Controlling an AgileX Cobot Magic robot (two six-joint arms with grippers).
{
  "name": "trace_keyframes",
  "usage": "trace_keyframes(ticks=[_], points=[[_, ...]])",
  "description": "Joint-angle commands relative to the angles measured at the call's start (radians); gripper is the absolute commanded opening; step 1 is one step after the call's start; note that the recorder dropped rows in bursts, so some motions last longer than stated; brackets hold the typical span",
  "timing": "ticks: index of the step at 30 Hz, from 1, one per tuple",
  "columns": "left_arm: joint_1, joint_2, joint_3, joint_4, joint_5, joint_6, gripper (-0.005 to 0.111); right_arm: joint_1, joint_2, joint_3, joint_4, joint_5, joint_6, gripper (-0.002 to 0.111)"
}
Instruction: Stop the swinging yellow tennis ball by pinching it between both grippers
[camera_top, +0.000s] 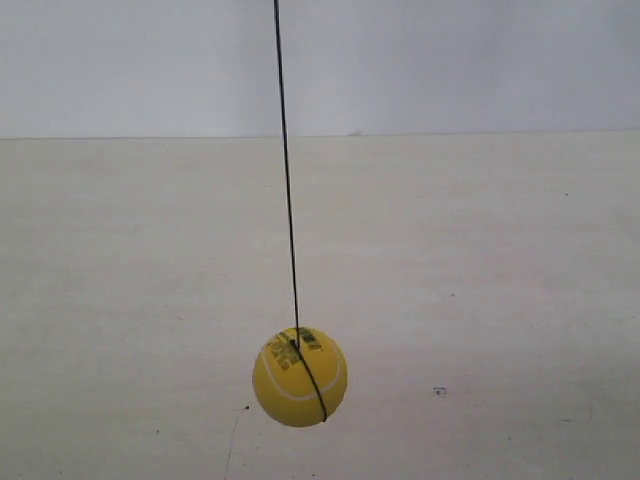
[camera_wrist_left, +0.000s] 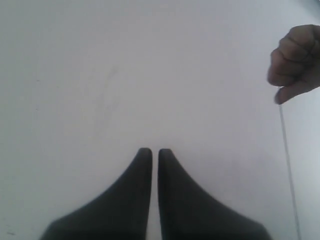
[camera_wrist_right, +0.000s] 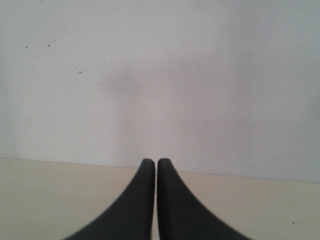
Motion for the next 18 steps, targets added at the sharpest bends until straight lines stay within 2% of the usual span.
trace_keyframes(ticks=[1, 3, 6, 18], points=[[0.139, -0.002, 0.006, 0.006, -0.008, -0.008, 0.005, -0.001, -0.006, 0.003, -0.001, 0.0, 0.0, 0.0], [0.191, -0.002, 0.006, 0.006, -0.008, -0.008, 0.005, -0.001, -0.006, 0.003, -0.001, 0.0, 0.0, 0.0], [0.234, -0.002, 0.006, 0.006, -0.008, -0.008, 0.005, -0.001, -0.006, 0.003, -0.001, 0.0, 0.0, 0.0], [0.241, -0.002, 0.006, 0.006, -0.002, -0.008, 0.005, -0.001, -0.006, 0.003, -0.001, 0.0, 0.0, 0.0]])
